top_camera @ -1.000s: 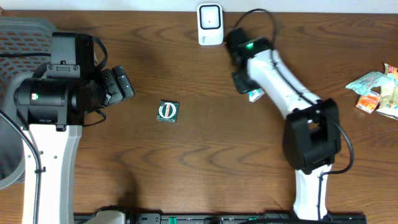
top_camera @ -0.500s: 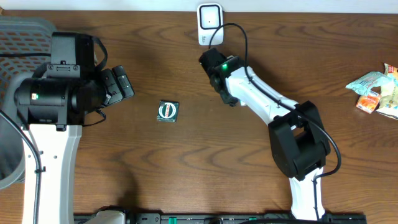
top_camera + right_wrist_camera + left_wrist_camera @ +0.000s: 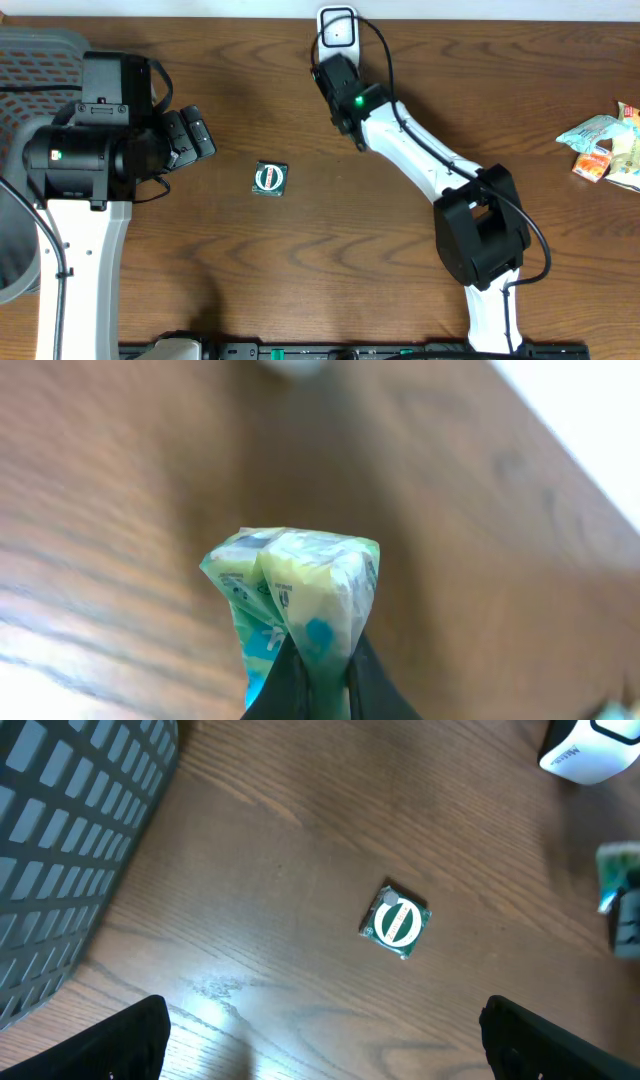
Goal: Scan the item barcode
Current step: 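Raise the tissue pack up to the scanner window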
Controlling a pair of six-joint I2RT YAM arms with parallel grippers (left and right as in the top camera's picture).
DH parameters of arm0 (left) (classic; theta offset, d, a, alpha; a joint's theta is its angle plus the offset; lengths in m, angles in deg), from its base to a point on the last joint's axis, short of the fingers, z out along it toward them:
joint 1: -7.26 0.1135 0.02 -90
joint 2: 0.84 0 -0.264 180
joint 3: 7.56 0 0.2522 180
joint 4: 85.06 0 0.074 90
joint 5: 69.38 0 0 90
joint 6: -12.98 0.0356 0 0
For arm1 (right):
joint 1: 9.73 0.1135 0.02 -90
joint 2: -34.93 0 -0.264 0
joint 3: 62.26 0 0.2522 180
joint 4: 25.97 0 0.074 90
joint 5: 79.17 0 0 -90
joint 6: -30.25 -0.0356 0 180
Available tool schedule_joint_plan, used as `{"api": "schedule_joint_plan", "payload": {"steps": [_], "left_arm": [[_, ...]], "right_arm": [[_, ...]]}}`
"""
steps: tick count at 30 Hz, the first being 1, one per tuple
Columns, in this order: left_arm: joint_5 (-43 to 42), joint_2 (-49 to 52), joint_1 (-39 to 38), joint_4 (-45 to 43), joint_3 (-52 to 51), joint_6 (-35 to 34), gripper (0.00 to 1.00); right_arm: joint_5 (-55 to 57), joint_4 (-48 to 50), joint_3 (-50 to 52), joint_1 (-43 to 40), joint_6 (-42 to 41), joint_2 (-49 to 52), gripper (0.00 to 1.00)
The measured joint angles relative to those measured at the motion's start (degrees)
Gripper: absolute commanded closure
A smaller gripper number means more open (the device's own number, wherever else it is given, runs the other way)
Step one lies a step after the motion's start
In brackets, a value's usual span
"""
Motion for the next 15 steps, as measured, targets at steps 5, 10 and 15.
{"api": "schedule_joint_plan", "payload": {"steps": [5, 10, 15], "left_arm": [[0.0, 0.0, 0.0, 0.0, 0.0, 0.0, 0.02], [0.0, 0.0, 0.0, 0.0, 0.0, 0.0, 0.02], [0.0, 0.0, 0.0, 0.0, 0.0, 0.0, 0.02]], "right_arm": [[-3.2, 3.2, -7.8, -0.9, 4.5, 0.0, 0.99], [-7.8, 7.0, -15.1, -4.4, 7.5, 0.0, 0.99], [-10.7, 7.4, -23.1, -8.7, 10.4, 2.7, 0.99]]}}
